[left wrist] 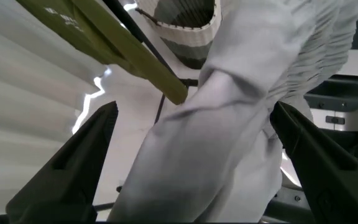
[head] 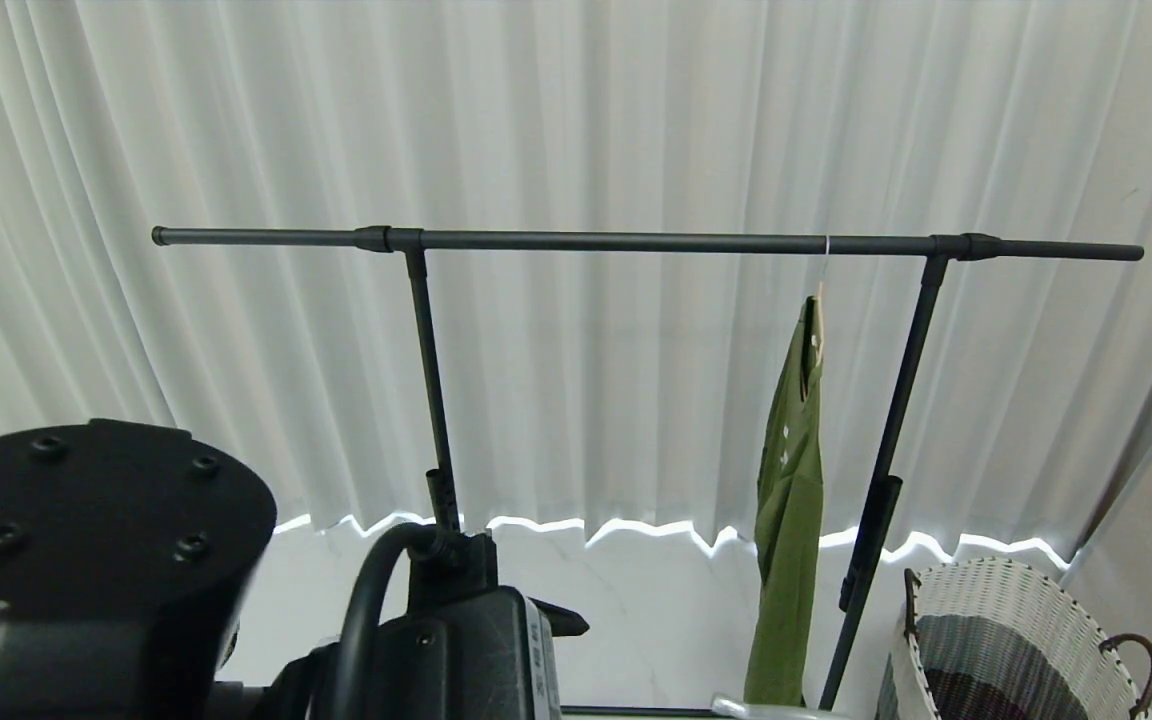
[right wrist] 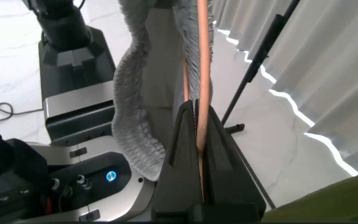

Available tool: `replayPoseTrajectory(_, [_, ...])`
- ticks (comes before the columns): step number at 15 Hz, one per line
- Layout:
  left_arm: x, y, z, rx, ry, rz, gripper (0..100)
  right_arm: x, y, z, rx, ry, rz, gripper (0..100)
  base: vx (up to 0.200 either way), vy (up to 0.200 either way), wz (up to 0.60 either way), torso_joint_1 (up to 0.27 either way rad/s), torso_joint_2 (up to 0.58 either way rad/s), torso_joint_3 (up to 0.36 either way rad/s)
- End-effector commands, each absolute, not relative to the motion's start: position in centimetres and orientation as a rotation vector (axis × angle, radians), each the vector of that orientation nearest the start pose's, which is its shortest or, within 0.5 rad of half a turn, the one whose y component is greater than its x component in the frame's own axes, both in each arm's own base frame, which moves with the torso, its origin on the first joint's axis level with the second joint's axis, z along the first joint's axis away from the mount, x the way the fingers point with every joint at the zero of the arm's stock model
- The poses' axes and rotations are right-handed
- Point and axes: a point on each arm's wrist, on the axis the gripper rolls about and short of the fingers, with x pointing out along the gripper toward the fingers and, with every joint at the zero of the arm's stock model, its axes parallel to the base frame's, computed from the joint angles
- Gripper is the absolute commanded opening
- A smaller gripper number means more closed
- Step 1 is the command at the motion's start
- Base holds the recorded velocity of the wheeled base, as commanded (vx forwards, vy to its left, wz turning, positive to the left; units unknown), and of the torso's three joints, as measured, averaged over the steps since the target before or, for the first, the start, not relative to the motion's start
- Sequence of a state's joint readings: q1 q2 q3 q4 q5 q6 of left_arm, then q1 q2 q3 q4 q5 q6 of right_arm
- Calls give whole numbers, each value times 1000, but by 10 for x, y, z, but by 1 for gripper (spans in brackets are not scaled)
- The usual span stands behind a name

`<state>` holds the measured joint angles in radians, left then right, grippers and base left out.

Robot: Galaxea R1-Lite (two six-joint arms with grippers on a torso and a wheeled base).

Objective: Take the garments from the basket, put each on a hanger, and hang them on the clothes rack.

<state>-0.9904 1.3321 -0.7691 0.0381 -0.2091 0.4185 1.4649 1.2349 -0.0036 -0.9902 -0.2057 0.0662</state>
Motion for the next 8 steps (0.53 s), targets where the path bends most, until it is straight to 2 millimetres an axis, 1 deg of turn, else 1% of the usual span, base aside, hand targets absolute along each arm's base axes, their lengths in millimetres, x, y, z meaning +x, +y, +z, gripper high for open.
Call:
replayPoseTrajectory(1, [110, -175, 199, 610, 369, -1278, 100, 18, 133, 120, -141, 219, 1252, 0, 0, 0, 0, 0, 0, 0])
replayPoseTrajectory(4, [110, -175, 198, 612, 373, -1278, 100, 18, 138, 122, -136, 219, 1254, 0, 0, 0, 0, 0, 0, 0])
replayPoseTrajectory(5, [109, -175, 197, 613, 375, -1278, 0, 18, 139, 122, -134, 217, 1256, 0, 0, 0, 0, 0, 0, 0])
replayPoseTrajectory(8, [107, -171, 190, 622, 397, -1281, 0, 18, 138, 123, -129, 214, 1254, 0, 0, 0, 0, 0, 0, 0])
